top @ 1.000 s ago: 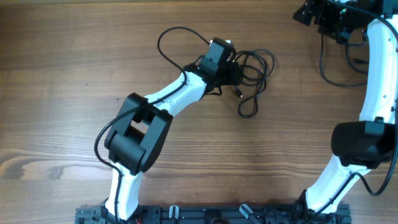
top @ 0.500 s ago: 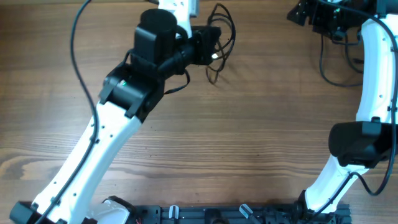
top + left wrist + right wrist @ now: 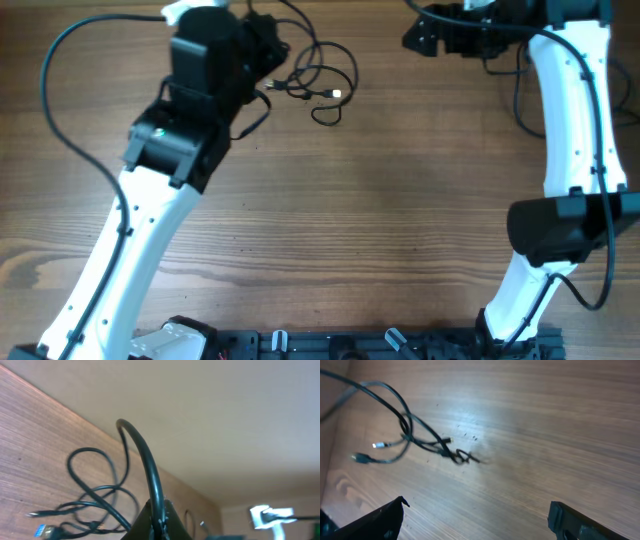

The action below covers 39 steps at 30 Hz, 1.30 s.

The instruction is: Untangle cables

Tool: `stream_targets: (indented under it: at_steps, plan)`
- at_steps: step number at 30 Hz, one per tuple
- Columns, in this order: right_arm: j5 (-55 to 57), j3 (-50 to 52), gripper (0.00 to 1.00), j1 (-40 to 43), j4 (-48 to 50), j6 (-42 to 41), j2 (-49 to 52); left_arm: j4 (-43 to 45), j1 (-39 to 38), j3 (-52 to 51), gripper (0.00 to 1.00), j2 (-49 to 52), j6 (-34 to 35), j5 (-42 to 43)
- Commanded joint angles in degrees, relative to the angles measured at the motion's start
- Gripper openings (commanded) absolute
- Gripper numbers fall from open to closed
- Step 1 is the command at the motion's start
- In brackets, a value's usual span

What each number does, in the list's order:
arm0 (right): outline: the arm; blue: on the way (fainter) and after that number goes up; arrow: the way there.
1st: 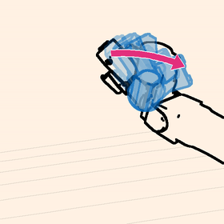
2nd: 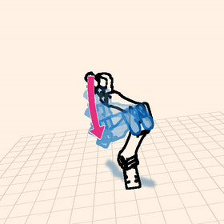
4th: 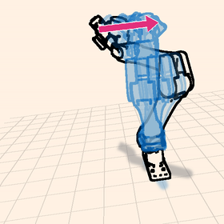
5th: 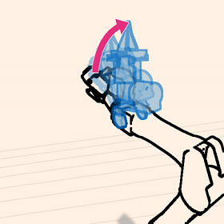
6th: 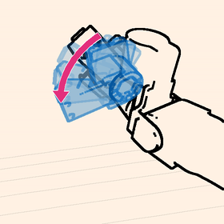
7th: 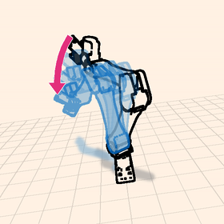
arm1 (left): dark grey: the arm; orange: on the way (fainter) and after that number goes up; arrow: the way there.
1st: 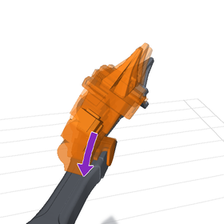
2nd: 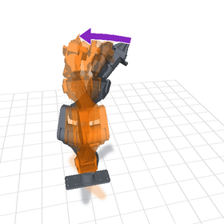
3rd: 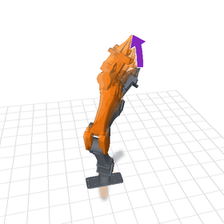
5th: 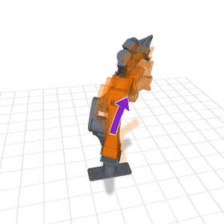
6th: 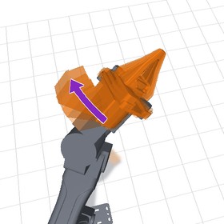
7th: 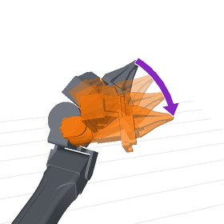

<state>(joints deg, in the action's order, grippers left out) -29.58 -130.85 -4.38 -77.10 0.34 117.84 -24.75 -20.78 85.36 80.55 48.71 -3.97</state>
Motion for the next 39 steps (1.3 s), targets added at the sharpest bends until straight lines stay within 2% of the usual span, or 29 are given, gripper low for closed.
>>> stream_targets:
  at_steps: [1, 8, 10, 16, 22, 26, 33, 39]
  plan:
    - [-1.88, 0.15, 0.95, -3.06, 0.37, 3.41, 4.66, 1.62, 2.97, 0.17, 0.04, -5.11, 4.5, 5.55]
    - [-4.0, 0.15, 0.95, -8.9, 4.94, 8.44, 8.39, 1.73, 4.94, 0.17, 0.04, -10.6, 4.5, 6.51]
    - [-7.76, 0.15, 0.95, -11.19, 6.4, 13.7, 8.83, 1.7, 6.01, 0.17, 0.04, -12.48, 4.5, 6.49]
    - [-8.33, 0.15, 0.94, -15.72, 9.09, 16.35, 9.53, 1.77, 8.59, 0.17, 0.04, -16.15, 5.7, 6.47]
    - [-11.85, 0.15, 0.89, -19.71, 10.78, 19.23, 10.43, 3.3, 10.58, 0.17, 0.04, -18.29, 7.3, 6.47]
    - [-18.21, 0.17, 0.89, -21.2, 11.52, 22.25, 11.1, 3.3, 11.32, 0.17, 0.04, -19.34, 7.3, 6.47]
    - [-31.28, 0.2, 0.85, -23.21, 19.82, 21.18, 14.88, 3.06, 11.32, 0.17, 0.04, -19.54, 7.28, 6.51]
    - [-31.36, 0.22, 0.83, -26.05, 24.15, 20.63, 16.31, 3.08, 11.32, 0.17, 0.04, -19.54, 7.28, 6.51]
